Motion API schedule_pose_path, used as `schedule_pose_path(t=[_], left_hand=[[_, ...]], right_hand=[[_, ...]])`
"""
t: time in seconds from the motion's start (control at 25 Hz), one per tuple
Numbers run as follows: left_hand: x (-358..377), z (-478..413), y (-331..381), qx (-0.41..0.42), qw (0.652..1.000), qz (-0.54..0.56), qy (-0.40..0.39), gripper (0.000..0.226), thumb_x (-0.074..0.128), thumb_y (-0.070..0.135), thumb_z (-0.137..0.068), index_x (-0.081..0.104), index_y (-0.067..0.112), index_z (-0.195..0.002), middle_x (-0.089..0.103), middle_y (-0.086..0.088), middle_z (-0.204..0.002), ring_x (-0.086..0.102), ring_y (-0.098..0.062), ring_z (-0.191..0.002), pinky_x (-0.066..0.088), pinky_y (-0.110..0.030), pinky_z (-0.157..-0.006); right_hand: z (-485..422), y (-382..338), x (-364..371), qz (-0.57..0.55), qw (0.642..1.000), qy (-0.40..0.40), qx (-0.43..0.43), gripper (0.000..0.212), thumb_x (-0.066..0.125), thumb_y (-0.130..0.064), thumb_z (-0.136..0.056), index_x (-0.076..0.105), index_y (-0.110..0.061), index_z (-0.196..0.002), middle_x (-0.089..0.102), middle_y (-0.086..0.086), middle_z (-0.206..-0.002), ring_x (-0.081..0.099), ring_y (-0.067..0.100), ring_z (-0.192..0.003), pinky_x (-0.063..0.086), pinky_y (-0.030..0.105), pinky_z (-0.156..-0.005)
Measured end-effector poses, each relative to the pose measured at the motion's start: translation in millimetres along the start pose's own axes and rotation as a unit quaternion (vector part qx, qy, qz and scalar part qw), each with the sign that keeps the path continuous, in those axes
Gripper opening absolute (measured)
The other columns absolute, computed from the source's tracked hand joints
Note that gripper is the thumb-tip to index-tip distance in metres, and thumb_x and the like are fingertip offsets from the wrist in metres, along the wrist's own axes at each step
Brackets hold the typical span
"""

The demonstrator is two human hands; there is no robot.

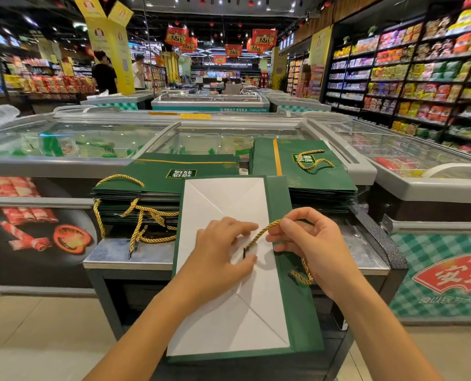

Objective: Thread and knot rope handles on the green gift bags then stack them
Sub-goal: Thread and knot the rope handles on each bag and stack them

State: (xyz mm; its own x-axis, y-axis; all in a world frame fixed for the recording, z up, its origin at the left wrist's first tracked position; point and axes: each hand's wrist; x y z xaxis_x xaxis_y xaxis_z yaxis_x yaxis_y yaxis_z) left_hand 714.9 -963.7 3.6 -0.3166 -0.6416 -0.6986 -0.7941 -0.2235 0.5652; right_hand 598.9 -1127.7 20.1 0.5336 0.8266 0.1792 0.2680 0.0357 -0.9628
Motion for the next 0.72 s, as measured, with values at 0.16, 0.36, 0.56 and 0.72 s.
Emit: schedule_pose_path(t=[0.16,0.36,0.56,0.72], left_hand=[[3.7,-1.8,3.6,-0.016,0.996,0.087,0.024,0.034,0.068,0.017,-0.092,0.058,0.037,-0.118,0.066,0.015,-0.088,0.055,-0.012,-0.077,0.044,-0.033,-0.082],[-2.8,-0.6,2.2,-0.015,0.992,0.123,0.021,0.019,0.053,0.009,-0.101,0.058,0.027,-0.098,0.059,0.006,-0.085,0.056,-0.011,-0.076,0.046,-0.022,-0.071],[-4.2,-1.1,-1.1,-0.041,0.983,0.176,0.027,0.028,0.057,0.005,-0.099,0.073,0.029,-0.099,0.063,0.012,-0.095,0.062,-0.010,-0.087,0.046,-0.017,-0.075],[-8.5,-0.8,0.0,-0.061,0.970,0.237,0.006,0.048,0.057,-0.008,-0.090,0.072,0.032,-0.112,0.066,0.009,-0.102,0.064,-0.008,-0.096,0.048,-0.025,-0.081]], right_hand=[[-1.2,5.3,0.3,0.024,1.000,0.018,-0.006,0.007,0.063,-0.004,-0.098,0.060,0.002,-0.100,0.075,0.022,-0.087,0.075,0.035,-0.084,0.062,0.034,-0.073],[-8.7,8.0,-4.5,0.007,0.993,0.111,-0.046,0.011,0.061,-0.012,-0.100,0.070,-0.008,-0.097,0.073,0.013,-0.088,0.069,0.022,-0.076,0.060,0.030,-0.063],[-19.7,13.1,-17.6,0.164,0.979,0.101,-0.068,0.020,0.073,-0.007,-0.090,0.074,-0.022,-0.103,0.073,0.003,-0.092,0.064,0.012,-0.077,0.057,0.020,-0.070],[-19.9,17.4,-22.3,0.140,0.982,0.103,-0.067,0.027,0.078,-0.003,-0.085,0.073,-0.020,-0.106,0.071,0.000,-0.084,0.063,0.010,-0.073,0.056,0.022,-0.070]])
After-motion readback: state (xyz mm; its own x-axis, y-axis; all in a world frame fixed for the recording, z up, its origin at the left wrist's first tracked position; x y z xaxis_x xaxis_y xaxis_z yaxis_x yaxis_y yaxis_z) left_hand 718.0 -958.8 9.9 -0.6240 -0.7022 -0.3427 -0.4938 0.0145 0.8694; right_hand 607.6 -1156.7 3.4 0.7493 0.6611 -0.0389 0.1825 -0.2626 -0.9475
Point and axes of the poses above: each hand's wrist, its own z-axis away from the middle knuckle, its own x-axis out of the palm, y = z × x
